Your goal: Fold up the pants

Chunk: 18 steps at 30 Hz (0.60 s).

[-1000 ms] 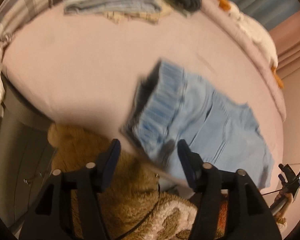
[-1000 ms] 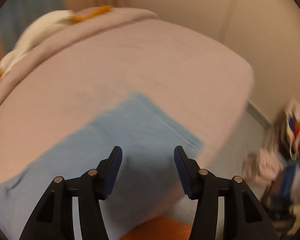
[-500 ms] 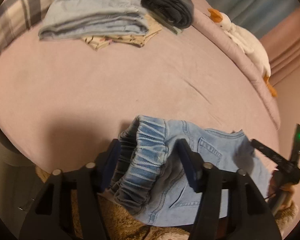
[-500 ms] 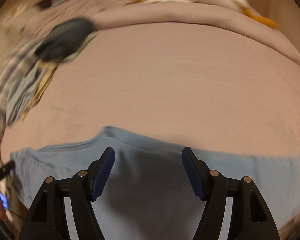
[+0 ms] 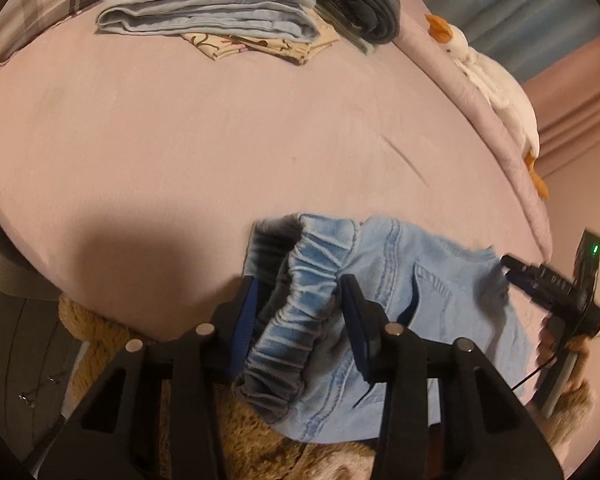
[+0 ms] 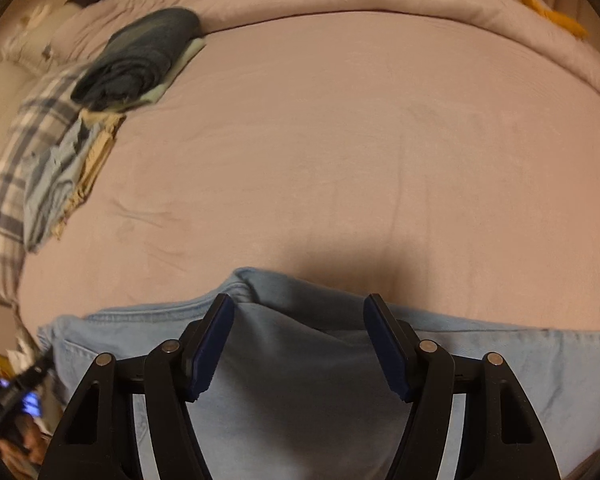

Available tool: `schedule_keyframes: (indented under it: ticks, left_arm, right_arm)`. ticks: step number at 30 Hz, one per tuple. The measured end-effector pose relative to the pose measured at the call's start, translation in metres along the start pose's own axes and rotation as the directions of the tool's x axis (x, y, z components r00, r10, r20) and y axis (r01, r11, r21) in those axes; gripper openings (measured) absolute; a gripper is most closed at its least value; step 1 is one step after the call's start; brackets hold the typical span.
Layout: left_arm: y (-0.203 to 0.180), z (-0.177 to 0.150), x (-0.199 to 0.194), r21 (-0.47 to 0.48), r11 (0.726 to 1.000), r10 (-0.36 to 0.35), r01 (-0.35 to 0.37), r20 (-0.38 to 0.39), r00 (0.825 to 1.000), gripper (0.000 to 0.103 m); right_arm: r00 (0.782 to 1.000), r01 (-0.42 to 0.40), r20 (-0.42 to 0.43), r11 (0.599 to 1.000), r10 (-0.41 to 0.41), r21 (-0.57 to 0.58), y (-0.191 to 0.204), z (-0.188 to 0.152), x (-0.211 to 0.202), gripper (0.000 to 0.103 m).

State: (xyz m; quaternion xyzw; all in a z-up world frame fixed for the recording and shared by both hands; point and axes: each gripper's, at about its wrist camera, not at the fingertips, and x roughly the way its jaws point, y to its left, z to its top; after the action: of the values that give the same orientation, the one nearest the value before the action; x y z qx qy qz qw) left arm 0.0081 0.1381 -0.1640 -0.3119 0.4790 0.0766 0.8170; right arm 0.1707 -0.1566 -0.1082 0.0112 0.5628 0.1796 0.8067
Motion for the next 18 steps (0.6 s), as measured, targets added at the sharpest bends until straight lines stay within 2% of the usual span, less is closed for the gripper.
schedule_keyframes:
  ticks: [2,8,10,12,14,16,18]
  left_arm:
    - [0.000,-0.001,0.002,0.016,1.000,0.004,-0.004,0.011,1.000,0.042]
    - [0.006,0.006,0.007,-0.046,0.999,-0.019,0.018,-0.019,1.000,0.043]
    - [0.005,0.006,0.006,-0.044,0.999,-0.014,0.013,-0.021,1.000,0.044]
    - [0.004,0.006,0.006,-0.045,0.999,-0.006,0.005,-0.021,1.000,0.044]
    - [0.004,0.005,0.006,-0.045,0.999,-0.002,0.001,-0.020,1.000,0.044]
    - [0.003,0.006,0.006,-0.046,0.999,0.000,-0.001,-0.018,1.000,0.044]
    - [-0.001,0.005,0.005,-0.015,1.000,0.017,-0.017,-0.007,1.000,0.044]
  right_arm:
    - [1.000,0.006,0.016,1.000,-0.006,0.001,-0.005,0.001,-0.003,0.069]
    - [1.000,-0.028,-0.007,0.999,0.027,-0.030,0.001,0.008,0.004,0.069]
    - [0.999,-0.051,-0.007,0.997,0.050,-0.055,0.011,0.009,0.004,0.069]
    - [0.994,-0.107,-0.015,0.990,0.106,-0.087,0.022,0.008,0.006,0.069]
    - [0.992,-0.123,-0.030,0.985,0.121,-0.122,0.029,0.006,0.011,0.058]
    - [0.994,-0.085,-0.075,0.984,0.074,-0.159,0.037,0.006,0.029,0.029]
    - [0.994,-0.058,-0.099,0.985,0.042,-0.160,0.039,0.007,0.045,0.024]
